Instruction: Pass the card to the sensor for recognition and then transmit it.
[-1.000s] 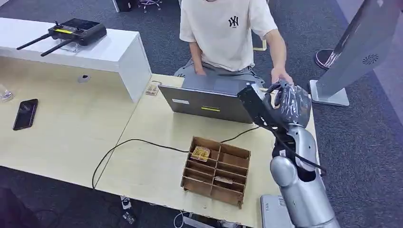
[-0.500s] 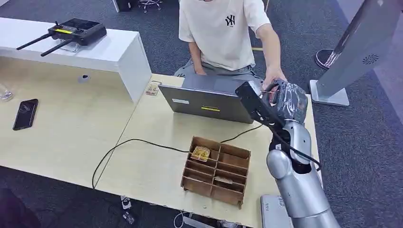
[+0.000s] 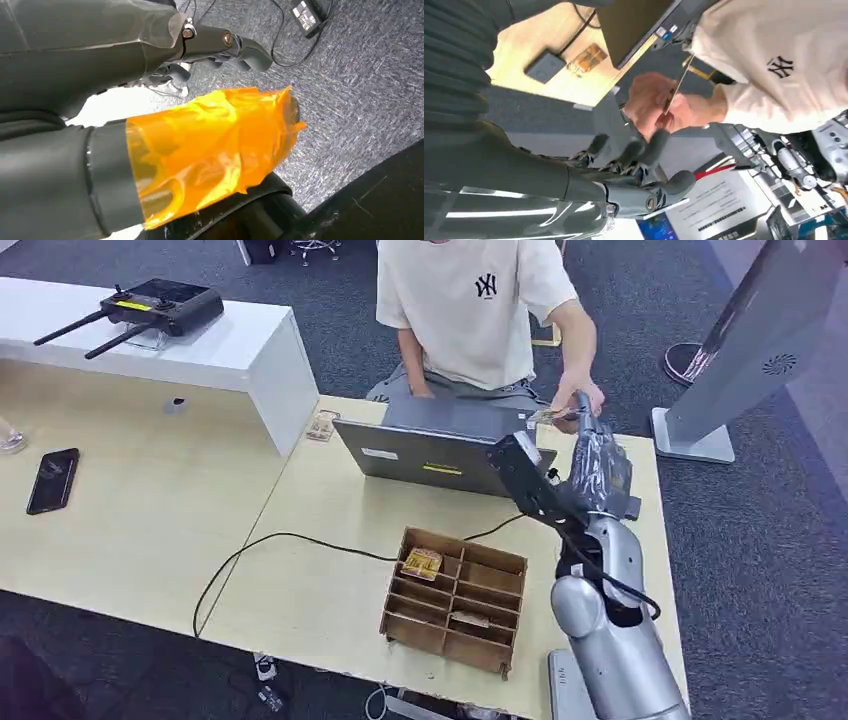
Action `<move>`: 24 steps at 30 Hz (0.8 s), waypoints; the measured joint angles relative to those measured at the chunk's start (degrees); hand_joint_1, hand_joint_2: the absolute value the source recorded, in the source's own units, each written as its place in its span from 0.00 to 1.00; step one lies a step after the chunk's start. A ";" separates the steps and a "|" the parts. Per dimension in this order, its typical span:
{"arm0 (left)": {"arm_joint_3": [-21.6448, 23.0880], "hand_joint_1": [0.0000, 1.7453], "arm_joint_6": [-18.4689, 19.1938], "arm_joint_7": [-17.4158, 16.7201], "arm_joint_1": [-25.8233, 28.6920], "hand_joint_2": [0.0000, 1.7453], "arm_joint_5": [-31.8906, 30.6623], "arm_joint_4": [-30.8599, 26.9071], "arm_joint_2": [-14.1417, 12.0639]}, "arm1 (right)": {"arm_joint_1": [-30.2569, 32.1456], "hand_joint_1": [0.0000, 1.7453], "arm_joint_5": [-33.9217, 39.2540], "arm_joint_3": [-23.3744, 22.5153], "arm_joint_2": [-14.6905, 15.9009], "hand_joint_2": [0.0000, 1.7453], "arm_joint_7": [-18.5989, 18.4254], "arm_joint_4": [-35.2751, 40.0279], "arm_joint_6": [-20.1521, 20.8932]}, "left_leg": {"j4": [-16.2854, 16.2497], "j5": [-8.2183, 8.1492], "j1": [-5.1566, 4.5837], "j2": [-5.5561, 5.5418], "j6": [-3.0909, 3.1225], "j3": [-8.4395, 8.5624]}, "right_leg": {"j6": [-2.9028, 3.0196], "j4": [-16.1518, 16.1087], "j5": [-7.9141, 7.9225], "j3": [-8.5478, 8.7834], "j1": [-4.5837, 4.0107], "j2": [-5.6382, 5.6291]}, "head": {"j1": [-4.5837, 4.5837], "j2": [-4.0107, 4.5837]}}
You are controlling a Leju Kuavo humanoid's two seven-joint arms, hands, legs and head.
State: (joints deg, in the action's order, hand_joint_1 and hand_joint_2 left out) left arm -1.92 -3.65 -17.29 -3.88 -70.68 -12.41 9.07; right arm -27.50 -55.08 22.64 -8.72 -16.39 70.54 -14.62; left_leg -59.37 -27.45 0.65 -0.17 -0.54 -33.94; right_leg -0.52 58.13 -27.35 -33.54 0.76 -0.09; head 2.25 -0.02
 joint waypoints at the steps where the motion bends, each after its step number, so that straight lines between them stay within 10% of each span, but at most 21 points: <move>1: -0.07 0.00 -0.17 0.02 0.10 0.00 0.15 0.00 0.00 | 0.75 0.00 0.74 0.00 -0.18 1.00 0.63 0.70 -0.42 | 0.00 0.00 0.00 0.00 0.00 0.00 | 0.00 0.00 0.00 0.00 0.00 0.00 | -0.02 0.00; 11: -2.12 0.00 -3.34 1.51 2.09 0.00 2.25 0.00 0.04 | 13.34 0.00 25.43 0.00 -1.00 1.00 14.80 12.48 -5.88 | 0.00 -0.05 0.00 0.00 0.01 0.00 | -0.02 -0.02 -0.05 -0.01 0.00 0.00 | 0.00 0.00; 19: -4.87 0.00 -6.90 0.68 3.44 0.00 4.00 0.00 0.98 | 27.10 0.00 49.85 -1.83 0.48 1.00 24.23 22.26 0.15 | 0.00 -0.10 -0.01 -0.05 0.01 -0.02 | -0.03 -0.04 -0.08 -0.02 0.00 0.04 | -0.02 0.00; 20: -5.20 0.00 -7.36 0.50 3.54 0.00 4.15 0.00 1.14 | 28.86 0.00 52.65 -2.25 0.81 0.00 25.43 23.14 1.09 | 0.00 -0.10 -0.01 -0.04 0.01 -0.03 | -0.03 -0.05 -0.09 -0.02 0.01 0.04 | 0.00 0.00; 24: -6.46 0.00 -8.28 0.61 3.77 0.00 4.94 0.02 1.79 | 35.73 0.00 62.04 -3.26 2.41 0.00 29.71 25.79 5.45 | 0.00 -0.17 -0.01 -0.04 0.07 -0.04 | -0.04 -0.06 -0.10 -0.01 0.01 0.04 | 0.00 0.00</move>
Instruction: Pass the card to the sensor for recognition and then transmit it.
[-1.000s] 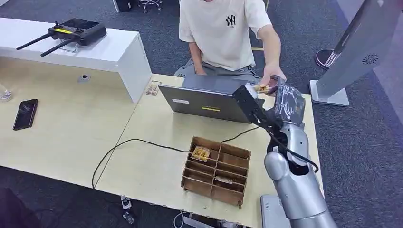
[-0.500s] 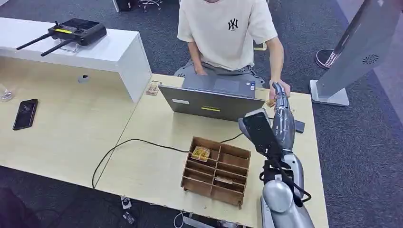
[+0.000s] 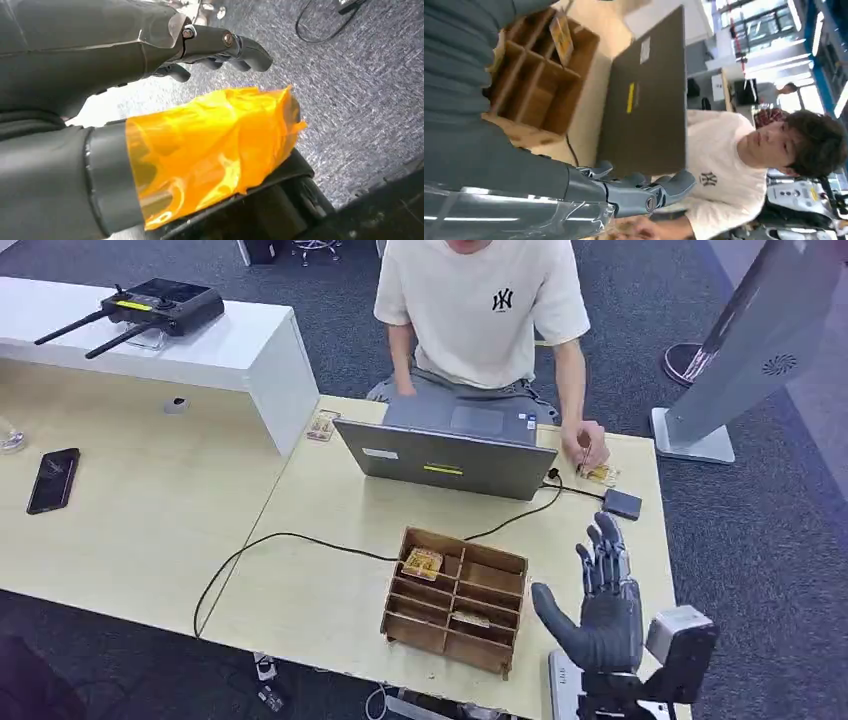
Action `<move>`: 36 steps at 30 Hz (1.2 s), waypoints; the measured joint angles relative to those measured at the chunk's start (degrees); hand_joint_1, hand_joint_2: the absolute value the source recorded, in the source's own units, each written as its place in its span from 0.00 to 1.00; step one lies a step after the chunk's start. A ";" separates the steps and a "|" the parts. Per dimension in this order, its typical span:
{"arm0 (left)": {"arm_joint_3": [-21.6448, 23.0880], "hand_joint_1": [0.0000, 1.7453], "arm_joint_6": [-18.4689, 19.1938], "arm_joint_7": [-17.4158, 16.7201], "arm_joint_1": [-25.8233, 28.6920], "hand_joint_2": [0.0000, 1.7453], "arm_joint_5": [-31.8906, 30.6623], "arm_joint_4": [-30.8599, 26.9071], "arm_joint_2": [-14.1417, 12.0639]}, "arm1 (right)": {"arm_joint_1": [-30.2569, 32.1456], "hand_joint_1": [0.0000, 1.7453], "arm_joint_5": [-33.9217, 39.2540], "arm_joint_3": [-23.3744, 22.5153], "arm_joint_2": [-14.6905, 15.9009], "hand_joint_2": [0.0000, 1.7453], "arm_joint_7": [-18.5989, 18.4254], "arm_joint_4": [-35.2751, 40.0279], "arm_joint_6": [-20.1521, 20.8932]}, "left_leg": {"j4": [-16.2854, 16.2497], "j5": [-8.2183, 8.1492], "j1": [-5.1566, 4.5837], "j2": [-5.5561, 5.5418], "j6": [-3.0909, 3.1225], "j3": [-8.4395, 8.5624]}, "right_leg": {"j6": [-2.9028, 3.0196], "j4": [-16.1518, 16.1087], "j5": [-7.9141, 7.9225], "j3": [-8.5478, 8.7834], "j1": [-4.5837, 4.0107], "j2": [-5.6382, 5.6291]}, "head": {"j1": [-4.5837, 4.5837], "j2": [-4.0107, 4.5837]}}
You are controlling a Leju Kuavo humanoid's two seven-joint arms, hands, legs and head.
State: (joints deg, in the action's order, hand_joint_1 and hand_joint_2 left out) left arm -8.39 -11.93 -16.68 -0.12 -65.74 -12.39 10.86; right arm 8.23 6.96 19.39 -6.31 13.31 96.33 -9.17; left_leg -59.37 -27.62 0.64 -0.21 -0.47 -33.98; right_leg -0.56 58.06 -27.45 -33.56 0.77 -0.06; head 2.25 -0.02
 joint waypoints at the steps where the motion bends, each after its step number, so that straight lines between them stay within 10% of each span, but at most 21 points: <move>1: -0.35 0.00 -0.13 0.09 0.01 0.00 0.20 0.00 0.00 | 1.37 0.00 2.12 -0.13 0.46 0.00 0.74 0.43 1.05 | 0.00 -0.01 0.00 0.01 0.02 0.00 | 0.00 0.00 0.00 0.00 0.00 0.00 | 0.00 0.00; 12: -2.67 0.00 0.02 1.31 0.04 0.00 1.70 0.02 -0.15 | 9.87 0.00 8.34 -0.20 4.59 0.00 4.78 1.11 4.71 | 0.01 -0.01 0.00 0.02 0.02 0.01 | 0.01 0.01 -0.01 0.02 0.00 -0.01 | 0.00 0.00; 36: -3.68 0.00 -0.13 2.27 0.02 0.00 1.22 0.04 -0.79 | 10.59 0.00 2.94 3.80 8.83 0.00 8.63 2.01 -4.14 | 0.01 -0.01 0.00 0.02 0.02 0.02 | 0.01 0.01 -0.01 0.02 0.00 -0.02 | -0.02 0.00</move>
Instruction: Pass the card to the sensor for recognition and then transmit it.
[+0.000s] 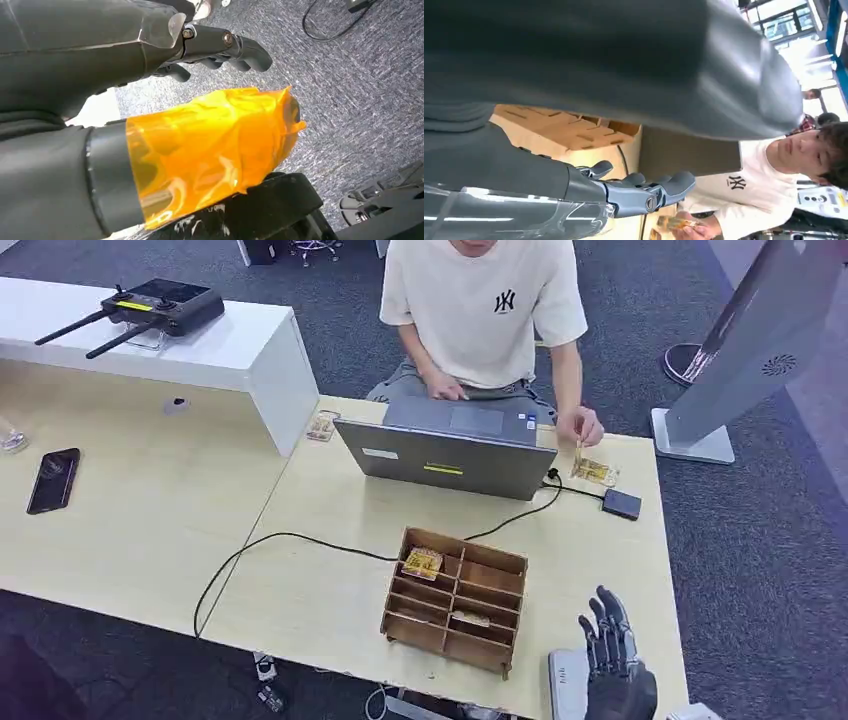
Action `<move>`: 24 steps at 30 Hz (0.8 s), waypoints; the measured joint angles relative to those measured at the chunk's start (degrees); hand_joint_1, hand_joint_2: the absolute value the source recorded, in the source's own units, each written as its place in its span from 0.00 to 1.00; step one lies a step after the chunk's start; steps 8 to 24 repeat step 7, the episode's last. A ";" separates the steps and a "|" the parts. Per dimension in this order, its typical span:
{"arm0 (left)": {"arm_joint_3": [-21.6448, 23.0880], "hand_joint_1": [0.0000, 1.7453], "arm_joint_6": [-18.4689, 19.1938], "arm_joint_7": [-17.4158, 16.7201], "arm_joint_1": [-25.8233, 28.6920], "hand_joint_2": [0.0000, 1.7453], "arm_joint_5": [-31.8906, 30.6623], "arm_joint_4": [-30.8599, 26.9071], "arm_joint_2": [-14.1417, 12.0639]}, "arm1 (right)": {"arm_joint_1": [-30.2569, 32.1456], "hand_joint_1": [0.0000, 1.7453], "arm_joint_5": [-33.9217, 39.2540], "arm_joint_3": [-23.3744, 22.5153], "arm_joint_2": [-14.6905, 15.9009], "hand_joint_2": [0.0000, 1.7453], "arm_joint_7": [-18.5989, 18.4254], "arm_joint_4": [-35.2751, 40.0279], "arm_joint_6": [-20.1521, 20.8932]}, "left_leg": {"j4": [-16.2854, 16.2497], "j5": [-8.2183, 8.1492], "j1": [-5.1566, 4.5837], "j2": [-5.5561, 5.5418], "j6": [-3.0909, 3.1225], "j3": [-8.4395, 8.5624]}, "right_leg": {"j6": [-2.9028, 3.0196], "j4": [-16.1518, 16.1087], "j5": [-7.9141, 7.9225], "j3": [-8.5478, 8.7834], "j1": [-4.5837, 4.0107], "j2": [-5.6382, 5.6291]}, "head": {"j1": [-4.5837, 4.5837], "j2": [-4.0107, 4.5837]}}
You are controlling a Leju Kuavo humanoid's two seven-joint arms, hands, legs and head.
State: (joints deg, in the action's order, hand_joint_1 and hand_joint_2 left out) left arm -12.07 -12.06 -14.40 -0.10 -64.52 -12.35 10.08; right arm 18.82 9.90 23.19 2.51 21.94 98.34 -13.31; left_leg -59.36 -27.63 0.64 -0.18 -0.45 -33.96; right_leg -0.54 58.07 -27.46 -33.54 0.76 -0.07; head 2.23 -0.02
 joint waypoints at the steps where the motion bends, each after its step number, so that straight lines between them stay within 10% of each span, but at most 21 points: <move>1: 0.00 0.00 0.00 0.00 0.00 0.00 -0.02 0.00 0.00 | 0.02 0.00 -0.54 0.04 0.04 0.00 0.06 0.15 -0.65 | 0.00 0.00 0.00 0.00 0.00 0.00 | 0.00 0.00 0.00 0.00 0.00 0.00 | 0.02 0.00; 24: -0.02 0.00 0.09 0.18 0.00 0.00 -0.11 0.00 -0.07 | 0.00 0.00 -2.21 0.39 0.44 0.00 -0.11 0.76 -2.93 | 0.00 0.00 0.00 0.00 0.00 0.00 | 0.00 0.00 0.00 0.00 0.00 0.00 | 0.02 0.00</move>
